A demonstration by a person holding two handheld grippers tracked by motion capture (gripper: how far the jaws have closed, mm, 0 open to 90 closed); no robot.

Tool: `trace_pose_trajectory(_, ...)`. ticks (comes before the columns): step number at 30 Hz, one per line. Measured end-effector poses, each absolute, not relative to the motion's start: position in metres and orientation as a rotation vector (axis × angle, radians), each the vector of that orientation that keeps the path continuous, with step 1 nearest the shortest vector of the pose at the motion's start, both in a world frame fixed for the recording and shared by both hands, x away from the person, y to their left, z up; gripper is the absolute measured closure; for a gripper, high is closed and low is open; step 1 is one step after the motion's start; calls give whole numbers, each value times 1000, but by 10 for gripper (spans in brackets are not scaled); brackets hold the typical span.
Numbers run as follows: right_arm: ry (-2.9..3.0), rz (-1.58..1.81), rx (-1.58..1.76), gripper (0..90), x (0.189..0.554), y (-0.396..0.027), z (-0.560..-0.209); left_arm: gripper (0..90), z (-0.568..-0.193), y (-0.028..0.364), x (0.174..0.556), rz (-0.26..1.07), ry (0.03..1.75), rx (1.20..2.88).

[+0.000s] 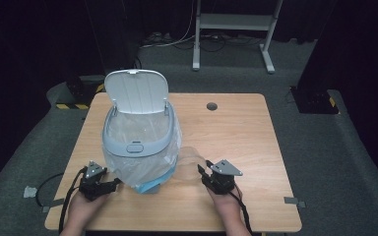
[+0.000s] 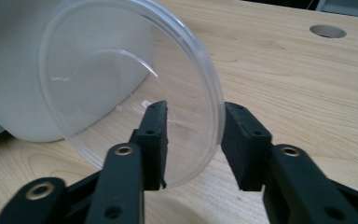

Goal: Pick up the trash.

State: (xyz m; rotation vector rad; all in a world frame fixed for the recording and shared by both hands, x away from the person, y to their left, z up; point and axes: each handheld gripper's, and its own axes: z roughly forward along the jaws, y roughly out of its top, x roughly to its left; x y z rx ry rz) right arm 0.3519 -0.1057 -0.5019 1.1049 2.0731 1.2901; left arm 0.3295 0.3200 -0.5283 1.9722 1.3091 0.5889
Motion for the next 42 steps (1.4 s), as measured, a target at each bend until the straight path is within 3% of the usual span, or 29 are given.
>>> trace_pose_trajectory(18, 2036, 1283, 1131, 793, 345, -117, -499, 309, -528, 320, 333, 590, 1304, 1971)
trace_pose_trajectory(33, 2039, 1280, 1129, 720, 347, -114, -501, 310, -528, 320, 333, 591, 1305, 1970)
trace_pose_trajectory(42, 2057, 1341, 1140, 830, 350, -112, -502, 310, -528, 320, 332, 591, 1308, 1971)
